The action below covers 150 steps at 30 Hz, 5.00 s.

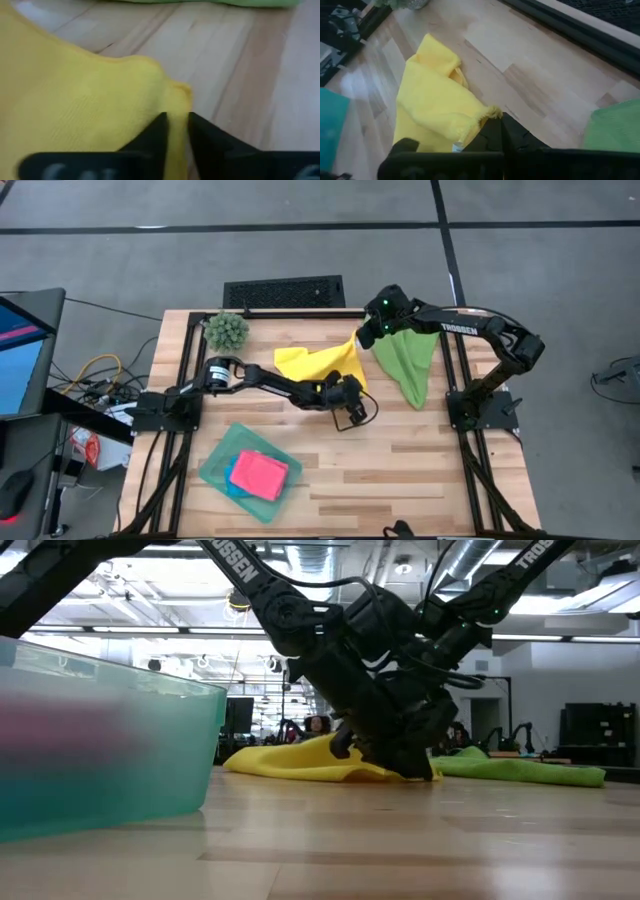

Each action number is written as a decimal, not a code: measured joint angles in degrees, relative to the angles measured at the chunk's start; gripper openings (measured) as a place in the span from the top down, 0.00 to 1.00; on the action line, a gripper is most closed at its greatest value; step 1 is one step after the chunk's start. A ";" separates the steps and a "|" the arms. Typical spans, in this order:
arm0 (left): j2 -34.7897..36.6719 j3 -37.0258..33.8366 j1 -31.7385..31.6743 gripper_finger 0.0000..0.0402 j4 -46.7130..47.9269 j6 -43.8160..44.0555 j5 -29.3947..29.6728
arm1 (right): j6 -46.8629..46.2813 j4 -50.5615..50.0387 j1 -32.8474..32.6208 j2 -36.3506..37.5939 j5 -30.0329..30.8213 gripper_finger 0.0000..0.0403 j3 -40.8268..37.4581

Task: Fold microfiber towels
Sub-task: Fold the yellow microfiber towel

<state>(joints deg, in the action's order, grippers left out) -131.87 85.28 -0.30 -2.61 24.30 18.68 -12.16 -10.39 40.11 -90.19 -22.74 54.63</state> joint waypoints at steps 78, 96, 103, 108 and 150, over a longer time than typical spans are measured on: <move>49.03 8.33 -33.27 1.00 43.33 -39.75 5.41 | 18.14 -5.30 3.88 19.35 4.59 1.00 16.39; 49.14 -25.86 -1.08 1.00 43.91 -4.72 -0.55 | -7.51 -1.00 -23.68 34.78 5.23 1.00 -20.75; 49.20 -29.58 9.07 1.00 41.84 9.66 2.10 | -17.63 1.16 -33.42 34.64 14.66 0.99 -25.80; 49.22 -29.58 9.12 1.00 41.73 16.31 -1.98 | -21.31 1.19 -31.67 34.64 16.20 0.99 -25.89; 48.24 -38.02 -1.65 1.00 33.16 13.83 14.68 | -17.79 28.57 -16.34 7.86 12.11 0.99 -25.90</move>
<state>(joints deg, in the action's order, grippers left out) -83.64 47.26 -1.95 30.55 38.13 33.36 -29.95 18.17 23.77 -82.33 -10.63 28.73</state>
